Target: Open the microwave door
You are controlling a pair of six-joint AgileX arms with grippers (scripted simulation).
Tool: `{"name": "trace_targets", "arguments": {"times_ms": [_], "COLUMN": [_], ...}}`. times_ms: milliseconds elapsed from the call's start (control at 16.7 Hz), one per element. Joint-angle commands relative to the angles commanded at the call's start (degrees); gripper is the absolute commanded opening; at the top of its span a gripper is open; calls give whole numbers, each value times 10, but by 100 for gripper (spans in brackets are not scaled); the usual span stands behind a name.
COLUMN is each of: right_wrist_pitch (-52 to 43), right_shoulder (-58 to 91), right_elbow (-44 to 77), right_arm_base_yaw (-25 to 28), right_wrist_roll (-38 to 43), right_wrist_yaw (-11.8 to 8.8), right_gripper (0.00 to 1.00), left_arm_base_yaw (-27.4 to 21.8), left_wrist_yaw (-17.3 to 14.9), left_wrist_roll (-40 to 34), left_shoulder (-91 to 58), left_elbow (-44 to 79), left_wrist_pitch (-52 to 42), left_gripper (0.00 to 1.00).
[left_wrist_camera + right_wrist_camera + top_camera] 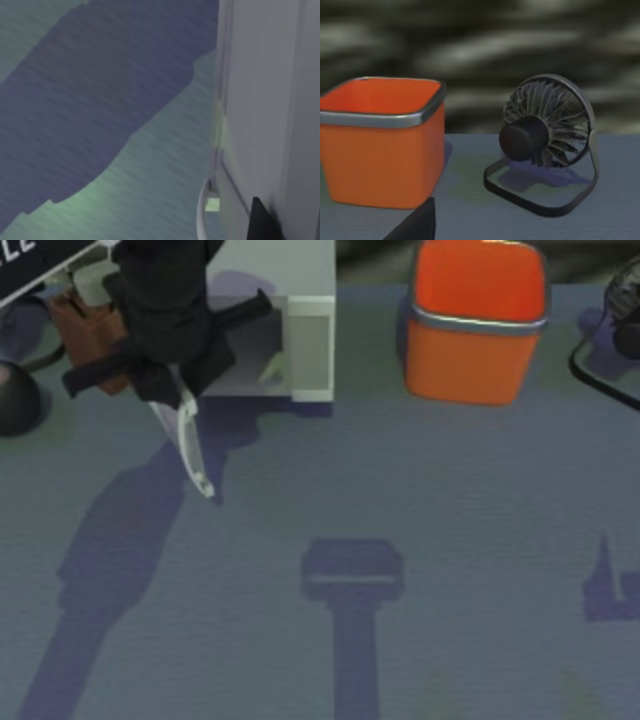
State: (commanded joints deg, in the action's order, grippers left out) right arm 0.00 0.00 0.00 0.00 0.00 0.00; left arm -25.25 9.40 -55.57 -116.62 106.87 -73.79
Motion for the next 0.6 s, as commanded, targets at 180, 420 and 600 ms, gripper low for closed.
{"name": "trace_targets", "arguments": {"times_ms": [180,420,600], "right_wrist_pitch": [0,0,0], "right_shoulder": [0,0,0], "right_elbow": [0,0,0], "right_arm_base_yaw": [0,0,0], "right_wrist_roll": [0,0,0], "right_wrist_yaw": [0,0,0], "right_gripper": [100,100,100], "left_arm_base_yaw": [-2,6,21], "left_wrist_yaw": [0,-20,-54], "left_wrist_roll": [0,8,22], "left_shoulder": [0,-20,-47], "left_elbow": [0,40,106], "left_wrist_pitch": [0,-38,-97], "left_gripper": [0,0,0]}}
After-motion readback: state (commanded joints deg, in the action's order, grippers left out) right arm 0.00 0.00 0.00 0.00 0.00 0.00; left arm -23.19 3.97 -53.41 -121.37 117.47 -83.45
